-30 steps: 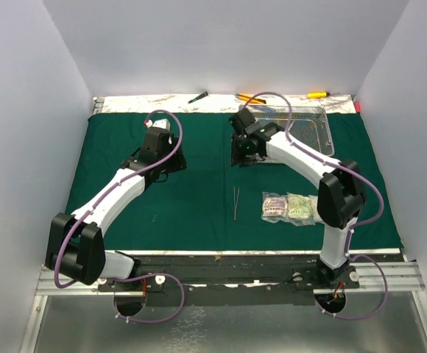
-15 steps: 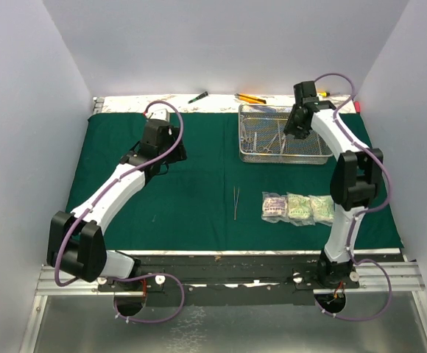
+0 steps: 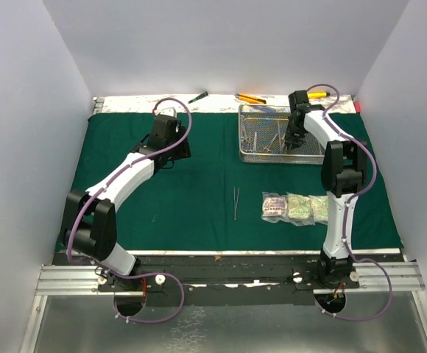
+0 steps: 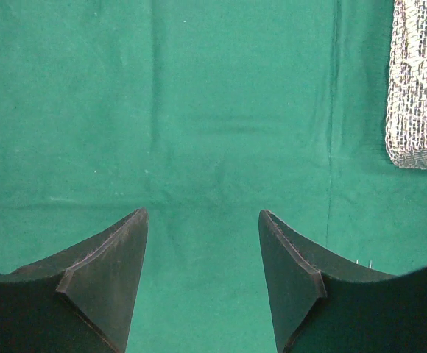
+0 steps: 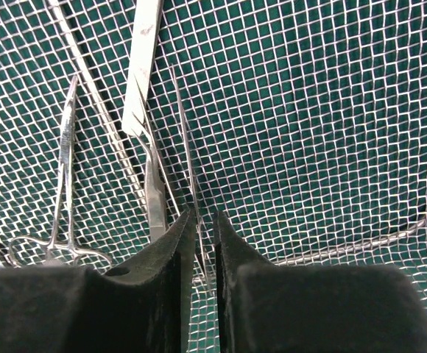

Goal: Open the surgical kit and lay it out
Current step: Pick up the medical item from the container.

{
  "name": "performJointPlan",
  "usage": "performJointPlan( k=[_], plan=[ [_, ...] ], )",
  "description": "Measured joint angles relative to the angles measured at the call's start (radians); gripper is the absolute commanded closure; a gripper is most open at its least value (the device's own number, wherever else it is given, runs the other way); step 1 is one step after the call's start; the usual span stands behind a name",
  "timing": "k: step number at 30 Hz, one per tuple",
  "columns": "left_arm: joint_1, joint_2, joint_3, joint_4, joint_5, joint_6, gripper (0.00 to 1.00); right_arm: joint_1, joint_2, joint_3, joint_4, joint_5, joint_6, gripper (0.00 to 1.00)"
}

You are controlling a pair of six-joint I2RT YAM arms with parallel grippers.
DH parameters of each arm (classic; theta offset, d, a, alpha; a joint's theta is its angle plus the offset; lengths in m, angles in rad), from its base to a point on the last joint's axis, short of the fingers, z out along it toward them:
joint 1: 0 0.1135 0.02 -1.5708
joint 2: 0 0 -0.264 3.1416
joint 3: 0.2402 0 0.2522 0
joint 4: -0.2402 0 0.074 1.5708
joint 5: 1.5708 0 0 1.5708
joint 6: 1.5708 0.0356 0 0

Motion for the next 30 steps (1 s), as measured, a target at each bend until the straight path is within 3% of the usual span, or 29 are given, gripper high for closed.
performJointPlan(
  k=[7, 11, 20, 26, 30],
  plan=[
    [0.0, 0.037, 0.034, 0.012, 0.0, 0.011, 0.37, 0.0, 0.032, 0.018, -0.019, -0.009, -0.019, 0.82],
    [0.0, 0.047, 0.038, 0.014, 0.0, 0.015, 0.37, 0.0, 0.033, 0.019, -0.018, -0.009, -0.028, 0.99],
    [0.0, 0.049, 0.04, 0.014, 0.0, 0.018, 0.37, 0.0, 0.024, 0.027, -0.016, 0.013, -0.016, 0.99],
    [0.0, 0.049, 0.043, 0.014, 0.001, 0.018, 0.37, 0.0, -0.124, -0.026, 0.03, 0.025, 0.004, 0.99],
    [0.0, 0.049, 0.043, 0.014, 0.001, 0.019, 0.37, 0.0, -0.251, -0.028, 0.079, -0.055, 0.013, 0.99]
  ],
)
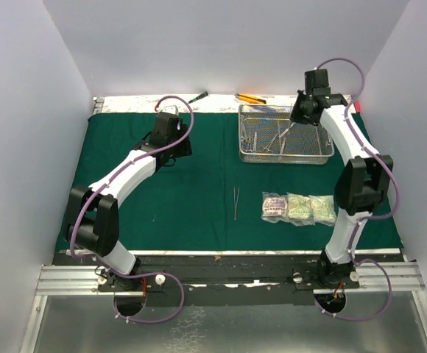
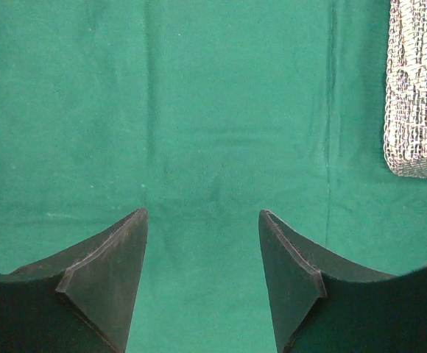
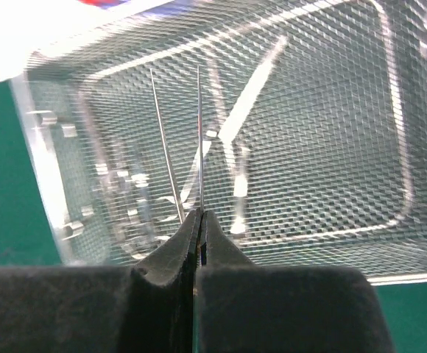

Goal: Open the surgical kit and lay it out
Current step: Pick up the medical item from the container, then place the medical item in the surgical kit.

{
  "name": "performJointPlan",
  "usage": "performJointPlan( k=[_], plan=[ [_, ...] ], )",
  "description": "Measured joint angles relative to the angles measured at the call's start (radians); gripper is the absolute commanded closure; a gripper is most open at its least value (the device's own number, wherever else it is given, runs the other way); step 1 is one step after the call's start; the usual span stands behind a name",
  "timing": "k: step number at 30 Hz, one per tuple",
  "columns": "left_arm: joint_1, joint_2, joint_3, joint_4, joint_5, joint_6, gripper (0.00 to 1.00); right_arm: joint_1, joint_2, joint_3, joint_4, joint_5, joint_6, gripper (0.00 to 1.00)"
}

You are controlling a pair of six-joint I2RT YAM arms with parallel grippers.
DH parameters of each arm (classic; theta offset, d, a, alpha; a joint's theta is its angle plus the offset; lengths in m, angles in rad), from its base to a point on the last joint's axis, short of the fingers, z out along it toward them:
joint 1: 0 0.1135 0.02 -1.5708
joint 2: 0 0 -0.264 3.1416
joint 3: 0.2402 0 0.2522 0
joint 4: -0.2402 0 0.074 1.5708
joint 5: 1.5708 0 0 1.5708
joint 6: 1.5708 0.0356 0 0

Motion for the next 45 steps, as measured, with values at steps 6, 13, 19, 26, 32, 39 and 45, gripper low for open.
performJointPlan(
  k=[6, 13, 19, 26, 32, 39, 45],
  plan=[
    [0.0, -0.003, 0.0, 0.0, 0.013, -0.001, 0.37, -0.005, -0.16, -0.153, 0.181, -0.443, 0.011, 0.99],
    [0.0, -0.016, -0.003, 0.0, 0.06, -0.016, 0.37, 0.112, -0.226, -0.391, 0.328, -0.73, 0.057, 0.99],
    [0.0, -0.038, -0.06, 0.005, 0.068, -0.051, 0.37, 0.283, -0.275, -0.521, 0.333, -0.616, 0.161, 0.99],
    [0.0, -0.066, -0.115, 0.005, 0.045, -0.078, 0.37, 0.476, -0.306, -0.567, 0.271, -0.28, 0.341, 0.99],
    [0.001, -0.13, -0.161, 0.016, 0.02, -0.1, 0.37, 0.569, -0.281, -0.583, 0.196, -0.106, 0.435, 0.99],
    [0.001, -0.211, -0.249, 0.022, 0.018, -0.124, 0.37, 0.608, -0.19, -0.6, 0.19, -0.055, 0.457, 0.99],
    [0.001, -0.248, -0.288, 0.021, 0.018, -0.14, 0.37, 0.649, -0.172, -0.602, 0.2, -0.036, 0.457, 0.99]
  ],
)
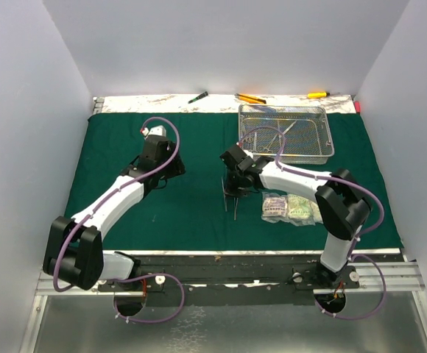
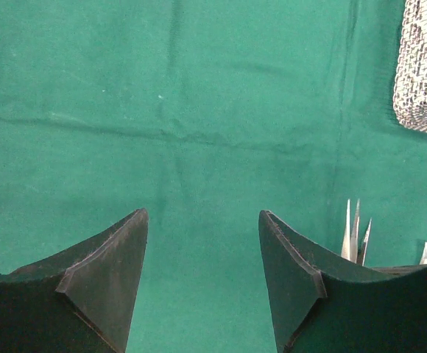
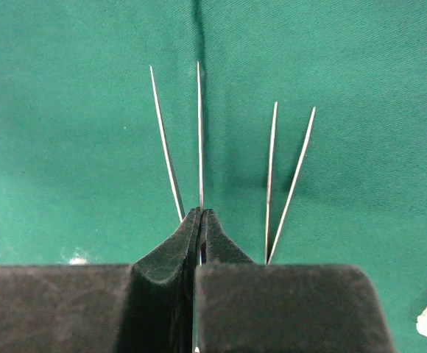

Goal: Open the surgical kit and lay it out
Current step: Place the medical item in the surgical kit, then pick up the medical item from the container.

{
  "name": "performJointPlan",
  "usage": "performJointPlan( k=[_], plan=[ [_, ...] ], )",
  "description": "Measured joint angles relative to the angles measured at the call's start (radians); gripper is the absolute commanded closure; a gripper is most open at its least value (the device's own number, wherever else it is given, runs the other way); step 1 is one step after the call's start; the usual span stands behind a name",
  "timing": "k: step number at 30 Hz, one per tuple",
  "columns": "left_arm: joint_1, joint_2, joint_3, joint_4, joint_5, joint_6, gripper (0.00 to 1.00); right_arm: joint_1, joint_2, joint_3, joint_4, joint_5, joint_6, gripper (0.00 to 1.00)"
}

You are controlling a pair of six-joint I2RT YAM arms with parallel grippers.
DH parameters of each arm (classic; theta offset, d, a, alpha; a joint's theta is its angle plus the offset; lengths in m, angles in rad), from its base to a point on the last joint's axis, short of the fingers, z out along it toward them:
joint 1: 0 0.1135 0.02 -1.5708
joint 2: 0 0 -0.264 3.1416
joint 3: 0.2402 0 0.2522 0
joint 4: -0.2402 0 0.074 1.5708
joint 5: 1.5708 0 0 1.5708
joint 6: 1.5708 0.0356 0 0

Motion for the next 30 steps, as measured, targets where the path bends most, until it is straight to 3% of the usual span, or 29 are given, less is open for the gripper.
performJointPlan(
  k=[9, 14, 16, 30],
  plan=[
    [0.0, -0.036, -0.027, 0.001, 0.0, -0.017, 0.37, 0.031, 0.053, -0.008, 0.005, 0.016, 0.037, 0.95],
    [0.0, -0.051, -0.045, 0.0, -0.002, -0.022, 0.37, 0.034, 0.069, -0.005, 0.003, 0.016, 0.048, 0.63],
    [0.0, -0.056, -0.047, 0.0, -0.006, -0.024, 0.37, 0.036, 0.069, 0.004, -0.004, 0.021, 0.047, 0.58],
    [0.0, -0.081, -0.046, 0.0, -0.014, -0.024, 0.37, -0.006, -0.084, 0.251, -0.188, 0.254, -0.062, 0.58]
  ],
)
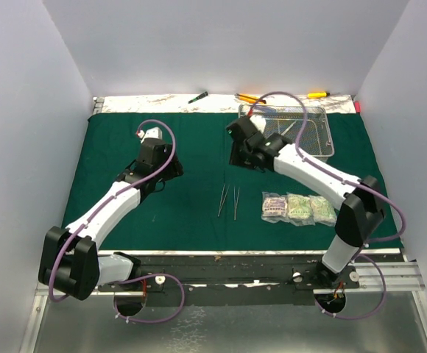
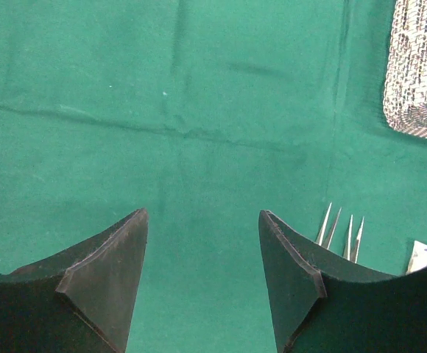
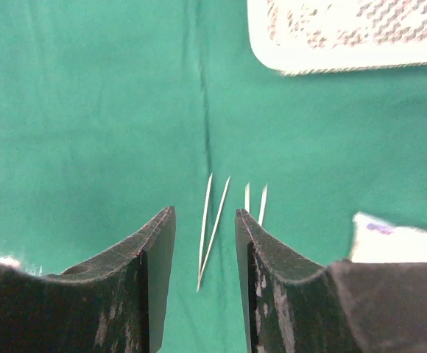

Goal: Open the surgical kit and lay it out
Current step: Pick up the medical item from the container.

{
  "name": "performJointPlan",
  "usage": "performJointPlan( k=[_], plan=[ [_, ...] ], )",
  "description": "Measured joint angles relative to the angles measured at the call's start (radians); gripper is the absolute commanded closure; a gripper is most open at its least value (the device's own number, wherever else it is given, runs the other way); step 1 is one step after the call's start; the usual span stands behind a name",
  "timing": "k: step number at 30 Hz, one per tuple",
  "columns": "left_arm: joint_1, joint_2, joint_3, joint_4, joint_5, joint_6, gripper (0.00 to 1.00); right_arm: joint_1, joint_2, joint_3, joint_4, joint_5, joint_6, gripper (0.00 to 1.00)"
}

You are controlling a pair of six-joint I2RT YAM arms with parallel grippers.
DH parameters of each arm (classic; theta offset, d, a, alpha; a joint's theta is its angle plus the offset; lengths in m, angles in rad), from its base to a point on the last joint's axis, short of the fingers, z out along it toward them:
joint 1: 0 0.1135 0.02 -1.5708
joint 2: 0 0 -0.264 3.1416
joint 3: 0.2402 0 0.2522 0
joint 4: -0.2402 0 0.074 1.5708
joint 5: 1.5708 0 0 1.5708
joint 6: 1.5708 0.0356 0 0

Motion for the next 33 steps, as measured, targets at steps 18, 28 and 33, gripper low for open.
performJointPlan(
  k=[18, 28, 33],
  plan=[
    [-0.023, 0.221, 0.076, 0.008, 0.069, 0.024, 0.41, -0.57, 0.362, 0.325, 0.061, -0.076, -0.385, 0.66],
    [-0.023, 0.373, 0.186, 0.008, 0.069, 0.06, 0.41, -0.576, 0.533, 0.443, 0.032, -0.089, -0.414, 0.68],
    [-0.023, 0.412, 0.233, 0.008, 0.069, 0.088, 0.41, -0.578, 0.578, 0.465, 0.024, -0.071, -0.431, 0.69]
  ],
)
